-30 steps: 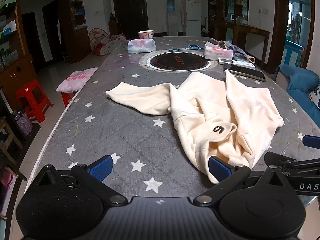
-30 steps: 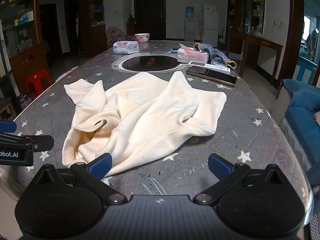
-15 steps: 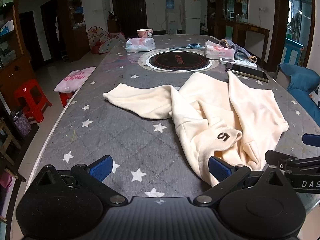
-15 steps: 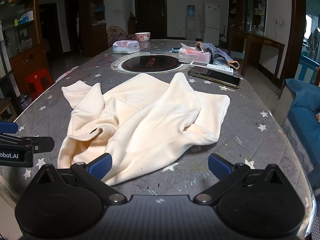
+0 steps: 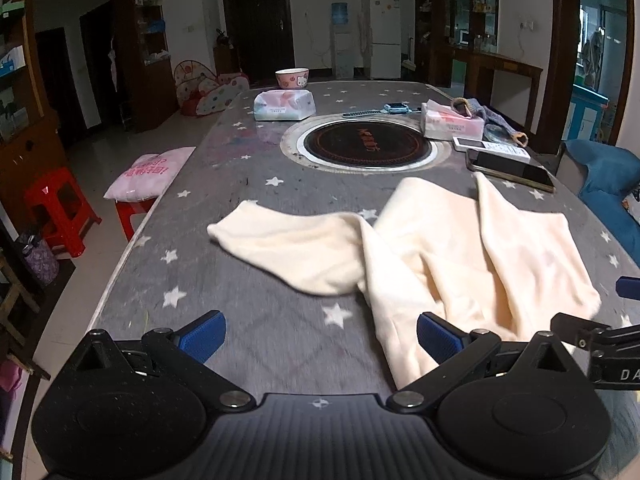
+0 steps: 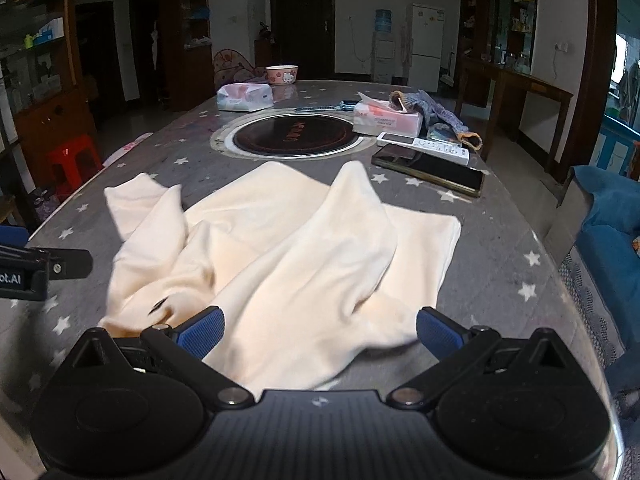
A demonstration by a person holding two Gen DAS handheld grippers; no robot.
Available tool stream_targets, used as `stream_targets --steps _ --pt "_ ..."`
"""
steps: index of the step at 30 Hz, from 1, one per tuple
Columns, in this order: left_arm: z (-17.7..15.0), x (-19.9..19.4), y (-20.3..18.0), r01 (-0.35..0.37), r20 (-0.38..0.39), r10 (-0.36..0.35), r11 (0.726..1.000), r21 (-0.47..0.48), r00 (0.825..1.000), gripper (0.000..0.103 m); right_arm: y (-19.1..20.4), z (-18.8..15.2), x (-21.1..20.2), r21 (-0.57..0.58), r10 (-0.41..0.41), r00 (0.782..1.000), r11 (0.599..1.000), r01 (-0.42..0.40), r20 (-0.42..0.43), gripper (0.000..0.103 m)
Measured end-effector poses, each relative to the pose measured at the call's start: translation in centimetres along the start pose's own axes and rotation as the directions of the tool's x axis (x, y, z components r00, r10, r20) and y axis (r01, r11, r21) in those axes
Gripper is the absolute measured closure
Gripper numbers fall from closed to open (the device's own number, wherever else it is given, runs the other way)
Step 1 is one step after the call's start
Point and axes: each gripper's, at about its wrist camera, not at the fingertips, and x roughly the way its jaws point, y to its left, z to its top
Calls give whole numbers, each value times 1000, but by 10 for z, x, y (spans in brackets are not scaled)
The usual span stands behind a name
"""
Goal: Fold clothes
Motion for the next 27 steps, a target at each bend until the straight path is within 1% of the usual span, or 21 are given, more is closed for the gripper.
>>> stream_targets --steps 6,9,10,12,15,17,18,21,22,23,25,27 --pt "22 23 5 -2 -14 2 1000 6 1000 0 -13 23 27 3 -9 1000 1000 9 -22 3" --pt "34 38 8 21 -30 -21 1000 5 999 0 -19 38 46 17 2 999 1000 -1 -42 7" --pt "39 43 8 25 -36 -24 1000 10 999 0 -21 42 50 22 6 999 1000 -5 -47 10" --pt "46 53 6 29 -39 -28 999 27 999 0 -25 52 60 32 13 998 999 -11 -56 11" --pt "56 68 3 69 -60 -67 997 42 996 0 -31 68 77 41 11 999 999 -9 -53 14" --pt "63 78 -1 94 -59 -90 994 58 994 1 -34 76 88 49 6 998 999 -3 -59 19" --pt "65 83 -5 93 -55 -89 992 81 994 1 -37 80 96 59 7 998 998 -3 -69 21" --pt "73 99 -17 83 -57 -75 987 139 996 8 -44 90 118 82 10 995 997 -2 -97 28" --pt "75 105 -21 82 -62 -73 984 156 995 11 -46 92 126 88 1 994 996 8 -108 35" --pt "77 110 -25 82 -62 -73 983 167 995 15 -47 93 131 91 -2 993 996 13 -115 39" --pt "80 120 -31 82 -61 -72 979 187 996 17 -51 95 142 106 -1 992 994 14 -127 42" --pt "84 131 -36 84 -66 -72 975 204 995 18 -54 96 150 126 9 991 992 8 -137 48"
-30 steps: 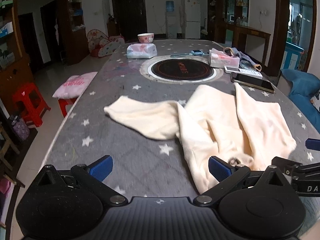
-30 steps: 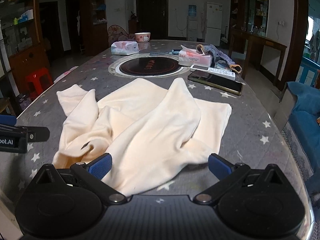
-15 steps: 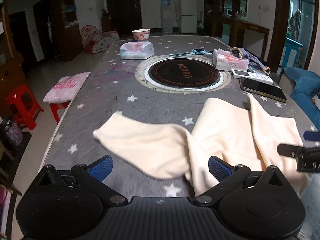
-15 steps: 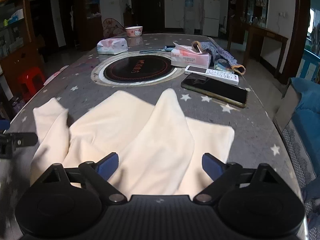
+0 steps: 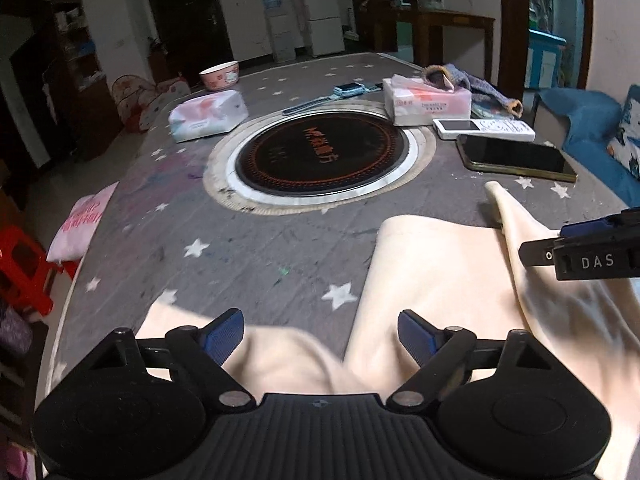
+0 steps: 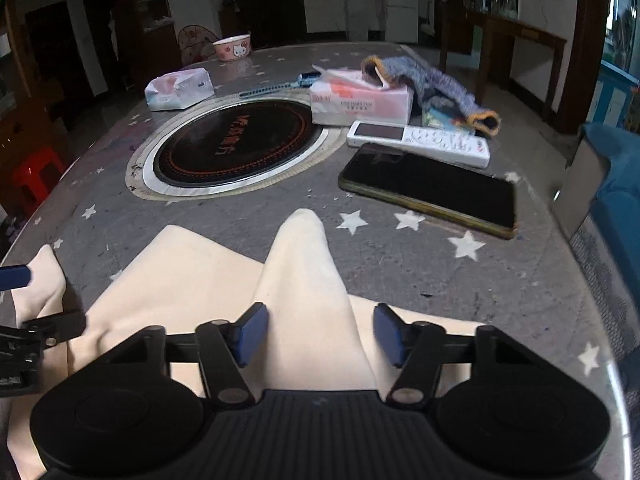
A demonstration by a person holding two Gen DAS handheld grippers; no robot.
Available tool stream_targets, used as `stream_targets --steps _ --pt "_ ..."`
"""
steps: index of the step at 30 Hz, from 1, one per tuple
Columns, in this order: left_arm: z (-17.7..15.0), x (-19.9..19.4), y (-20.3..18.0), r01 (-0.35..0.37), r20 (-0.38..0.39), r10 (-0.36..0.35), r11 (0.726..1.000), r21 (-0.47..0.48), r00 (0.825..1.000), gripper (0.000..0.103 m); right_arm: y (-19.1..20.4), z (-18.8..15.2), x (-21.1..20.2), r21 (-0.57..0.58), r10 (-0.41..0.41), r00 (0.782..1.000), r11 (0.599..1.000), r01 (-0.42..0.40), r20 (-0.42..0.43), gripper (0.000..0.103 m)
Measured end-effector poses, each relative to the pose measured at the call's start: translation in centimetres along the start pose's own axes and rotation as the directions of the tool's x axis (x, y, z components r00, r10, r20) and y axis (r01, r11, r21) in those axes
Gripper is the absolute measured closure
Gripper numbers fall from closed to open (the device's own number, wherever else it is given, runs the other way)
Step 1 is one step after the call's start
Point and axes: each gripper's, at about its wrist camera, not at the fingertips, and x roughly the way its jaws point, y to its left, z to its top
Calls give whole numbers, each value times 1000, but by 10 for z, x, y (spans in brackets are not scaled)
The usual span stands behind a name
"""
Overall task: Fold clothes
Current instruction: 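Grasp the sweatshirt hem with the left gripper while the right gripper grasps it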
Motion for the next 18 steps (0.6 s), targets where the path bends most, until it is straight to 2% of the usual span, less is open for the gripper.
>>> stream_targets --steps 3,6,7,9,11,12,14,18 --pt "6 15 -3 8 -13 -7 1000 12 1000 18 0 1 6 -5 5 1000 1000 -5 2 50" --pt "10 27 -4 35 -32 -35 999 19 999 26 2 3 8 -31 5 1000 999 -5 7 62" --pt "10 29 -5 48 -37 -48 999 18 998 30 2 4 8 -38 9 1000 999 -9 7 72" --pt "10 32 -5 75 -38 -75 997 14 996 35 1 5 7 -41 24 1000 999 -24 7 78" --pt "10 33 -6 103 -31 -102 995 11 994 45 1 5 4 -55 18 1000 998 -17 18 89" --pt "10 33 -7 112 -28 -112 994 15 993 47 1 5 2 -59 18 1000 998 -16 22 90" --pt "9 32 -10 128 -18 -127 991 30 992 61 -2 6 -1 -49 15 999 999 -14 29 93" --pt "8 30 -17 144 -9 -144 988 52 990 78 -10 5 -8 -38 -1 999 999 2 40 94"
